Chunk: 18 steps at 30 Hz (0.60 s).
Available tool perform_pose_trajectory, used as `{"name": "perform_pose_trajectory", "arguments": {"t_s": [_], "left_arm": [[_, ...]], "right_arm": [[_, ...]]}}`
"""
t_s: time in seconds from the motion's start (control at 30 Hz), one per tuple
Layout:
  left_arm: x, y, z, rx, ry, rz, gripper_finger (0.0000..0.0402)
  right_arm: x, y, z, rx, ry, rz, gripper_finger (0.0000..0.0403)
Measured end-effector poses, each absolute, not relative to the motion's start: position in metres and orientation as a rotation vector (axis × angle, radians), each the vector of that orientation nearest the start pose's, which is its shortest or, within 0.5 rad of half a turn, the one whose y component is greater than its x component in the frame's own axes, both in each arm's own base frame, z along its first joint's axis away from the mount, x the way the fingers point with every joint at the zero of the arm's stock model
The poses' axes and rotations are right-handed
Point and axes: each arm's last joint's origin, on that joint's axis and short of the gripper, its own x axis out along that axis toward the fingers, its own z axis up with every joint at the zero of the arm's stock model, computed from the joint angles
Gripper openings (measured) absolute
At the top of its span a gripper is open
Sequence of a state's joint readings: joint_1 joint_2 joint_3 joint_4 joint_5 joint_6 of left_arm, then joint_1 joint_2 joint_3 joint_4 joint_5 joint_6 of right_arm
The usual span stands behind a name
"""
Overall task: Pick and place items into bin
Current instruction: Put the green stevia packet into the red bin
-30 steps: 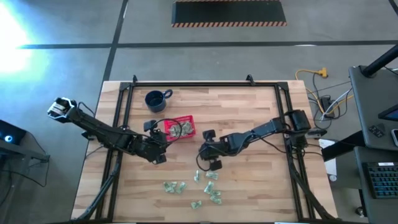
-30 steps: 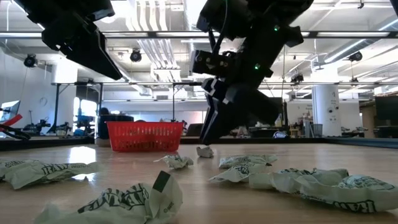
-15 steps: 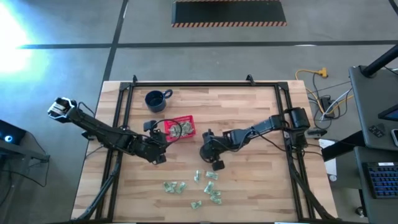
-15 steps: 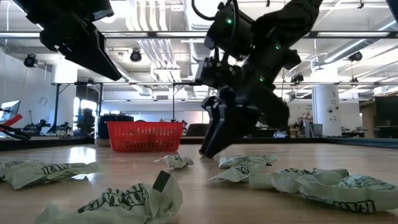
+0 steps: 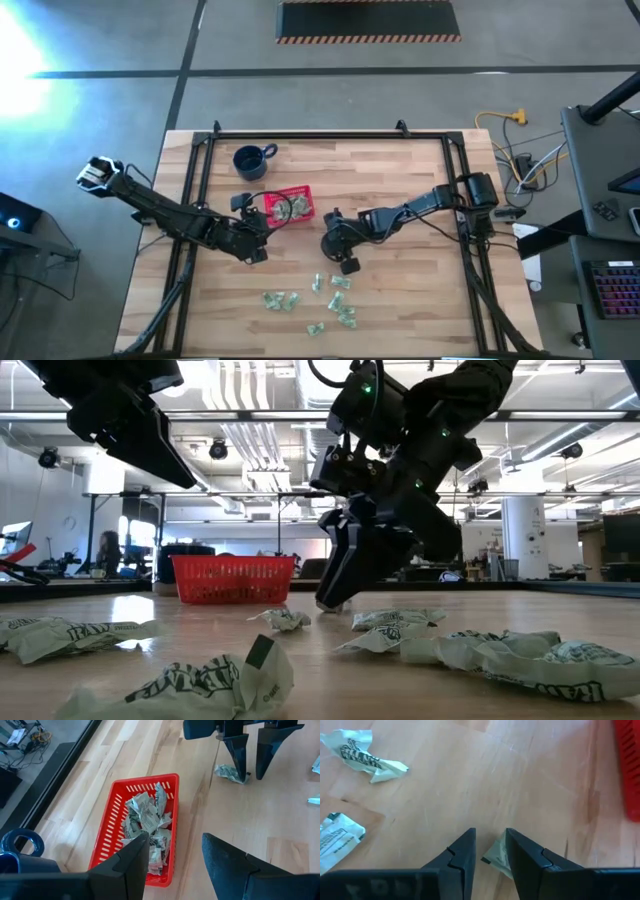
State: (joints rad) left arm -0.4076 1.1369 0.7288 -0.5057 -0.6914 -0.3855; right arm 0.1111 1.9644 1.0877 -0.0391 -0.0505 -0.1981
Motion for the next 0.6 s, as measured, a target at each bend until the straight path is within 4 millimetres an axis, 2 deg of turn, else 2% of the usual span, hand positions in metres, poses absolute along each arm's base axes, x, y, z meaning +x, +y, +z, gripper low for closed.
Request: {"name": "perform_pose_trajectory", "arguments": {"t_s": [0.47,0.6], "left_arm": [[0.201,-0.0666,0.2244,0.124,0.723,0.408,0.0167],[0.201,-0.0667,0.2244,0.123,0.723,0.408,0.0167]], "right_arm": [[0.3812,0.042,0.1212,-0.264,0.889,0.202,0.0103],[0.3812,0.0373,0.1154,-0.256,0.904,0.17,0.0111]]}}
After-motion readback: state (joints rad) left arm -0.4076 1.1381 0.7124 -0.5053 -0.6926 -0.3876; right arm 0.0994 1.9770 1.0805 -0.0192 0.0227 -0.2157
